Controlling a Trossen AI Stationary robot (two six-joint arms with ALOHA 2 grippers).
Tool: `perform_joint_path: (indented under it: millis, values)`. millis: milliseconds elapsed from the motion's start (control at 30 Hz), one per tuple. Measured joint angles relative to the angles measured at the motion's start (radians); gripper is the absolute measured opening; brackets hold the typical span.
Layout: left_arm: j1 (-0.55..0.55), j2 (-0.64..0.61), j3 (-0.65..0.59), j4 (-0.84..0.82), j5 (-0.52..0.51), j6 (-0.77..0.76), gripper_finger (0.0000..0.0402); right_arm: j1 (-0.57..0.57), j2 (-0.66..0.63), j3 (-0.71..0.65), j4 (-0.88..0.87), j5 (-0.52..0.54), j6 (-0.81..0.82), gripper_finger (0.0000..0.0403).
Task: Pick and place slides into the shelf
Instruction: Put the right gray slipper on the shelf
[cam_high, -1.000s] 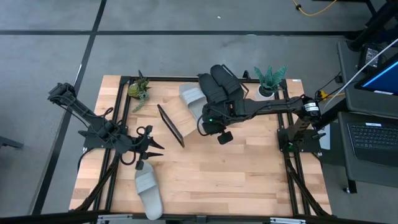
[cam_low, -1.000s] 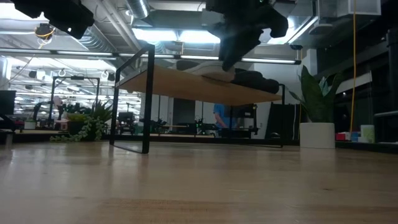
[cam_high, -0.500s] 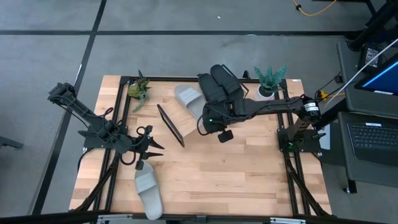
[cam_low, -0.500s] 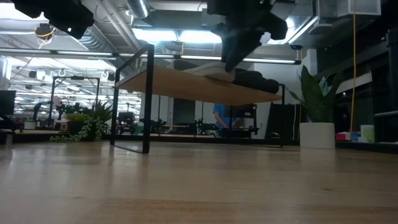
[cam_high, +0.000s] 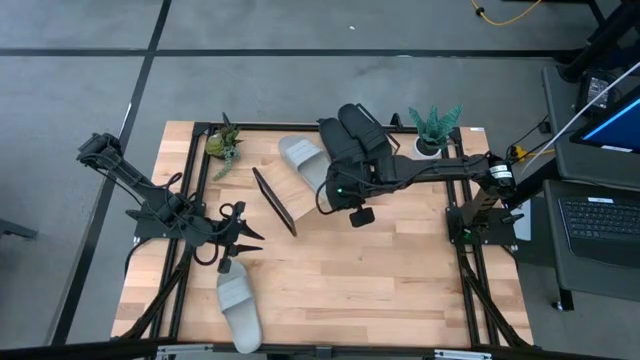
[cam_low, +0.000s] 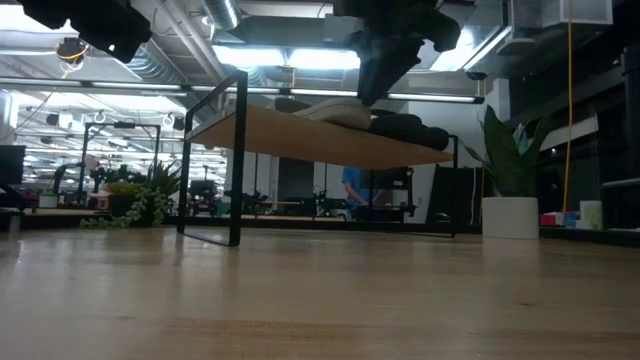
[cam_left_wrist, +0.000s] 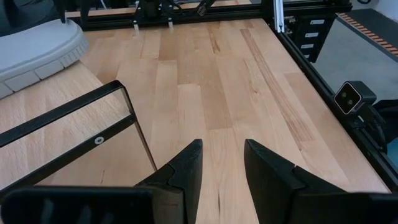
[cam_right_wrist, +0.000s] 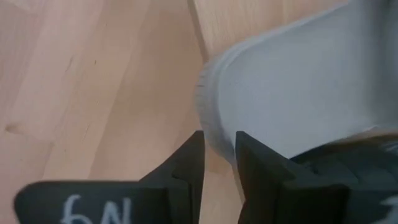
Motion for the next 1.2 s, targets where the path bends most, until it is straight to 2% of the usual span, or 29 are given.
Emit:
perform_joint_path:
  millis: [133, 333, 567, 1000, 1200]
  values:
    - [0.0, 0.0, 0.0, 0.0, 0.0, 0.0, 0.011, 0.0, 0.0, 0.0, -0.011, 0.0, 0.031, 0.0081]
    - [0.0, 0.0, 0.0, 0.0, 0.0, -0.003, 0.011, 0.0, 0.0, 0.0, -0.01, -0.002, 0.035, 0.0044]
    - [0.0, 0.0, 0.0, 0.0, 0.0, -0.003, 0.011, 0.0, 0.0, 0.053, -0.014, -0.007, 0.034, 0.0011]
    - [0.0, 0.0, 0.0, 0.0, 0.0, -0.002, 0.011, 0.0, 0.0, 0.13, -0.018, -0.006, -0.028, 0.002]
    - [0.0, 0.0, 0.0, 0.0, 0.0, 0.0, 0.011, -0.021, 0.0, 0.131, 0.072, 0.009, -0.096, 0.0021]
